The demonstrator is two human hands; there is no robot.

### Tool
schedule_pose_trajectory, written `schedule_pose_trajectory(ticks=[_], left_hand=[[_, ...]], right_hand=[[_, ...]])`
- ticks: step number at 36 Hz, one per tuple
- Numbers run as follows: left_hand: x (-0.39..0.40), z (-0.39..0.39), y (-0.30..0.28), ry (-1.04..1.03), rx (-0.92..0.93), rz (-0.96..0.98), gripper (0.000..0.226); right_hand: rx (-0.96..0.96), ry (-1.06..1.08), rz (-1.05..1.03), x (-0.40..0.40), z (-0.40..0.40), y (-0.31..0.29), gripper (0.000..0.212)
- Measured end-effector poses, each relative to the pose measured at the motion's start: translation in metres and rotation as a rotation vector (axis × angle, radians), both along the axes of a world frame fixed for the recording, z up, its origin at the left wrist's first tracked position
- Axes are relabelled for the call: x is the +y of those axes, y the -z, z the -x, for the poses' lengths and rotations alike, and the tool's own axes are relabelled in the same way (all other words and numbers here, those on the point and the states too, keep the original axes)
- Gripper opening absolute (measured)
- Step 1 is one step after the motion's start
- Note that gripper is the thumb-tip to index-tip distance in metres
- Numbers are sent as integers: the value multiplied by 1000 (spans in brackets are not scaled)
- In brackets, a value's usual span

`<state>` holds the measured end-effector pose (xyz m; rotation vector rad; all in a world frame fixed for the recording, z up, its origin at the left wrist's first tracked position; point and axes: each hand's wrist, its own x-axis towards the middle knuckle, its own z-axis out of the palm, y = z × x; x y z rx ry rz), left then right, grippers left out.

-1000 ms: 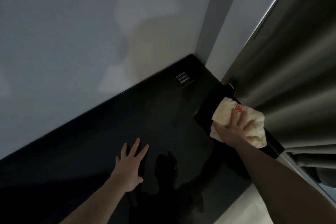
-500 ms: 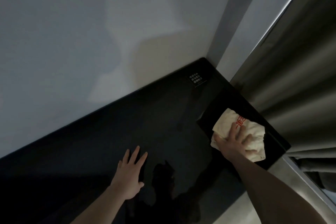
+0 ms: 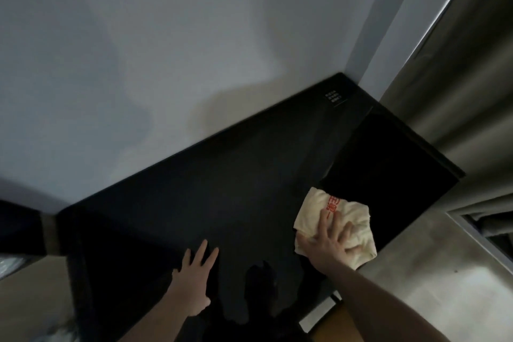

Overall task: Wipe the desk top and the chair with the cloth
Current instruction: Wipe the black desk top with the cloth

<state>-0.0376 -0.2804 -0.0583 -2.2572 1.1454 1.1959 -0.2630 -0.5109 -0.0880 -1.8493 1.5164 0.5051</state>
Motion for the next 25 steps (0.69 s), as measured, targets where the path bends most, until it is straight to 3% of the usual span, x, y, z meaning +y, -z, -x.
schedule_pose_trajectory(ticks=[21,25], left_hand=[[4,3,17,-71,32,73,117],[4,-5,15,-88,63,118,109]], right_hand=[[6,-68,72,-30,-10,14,101],[14,-56,108,-28,-12,12,100]])
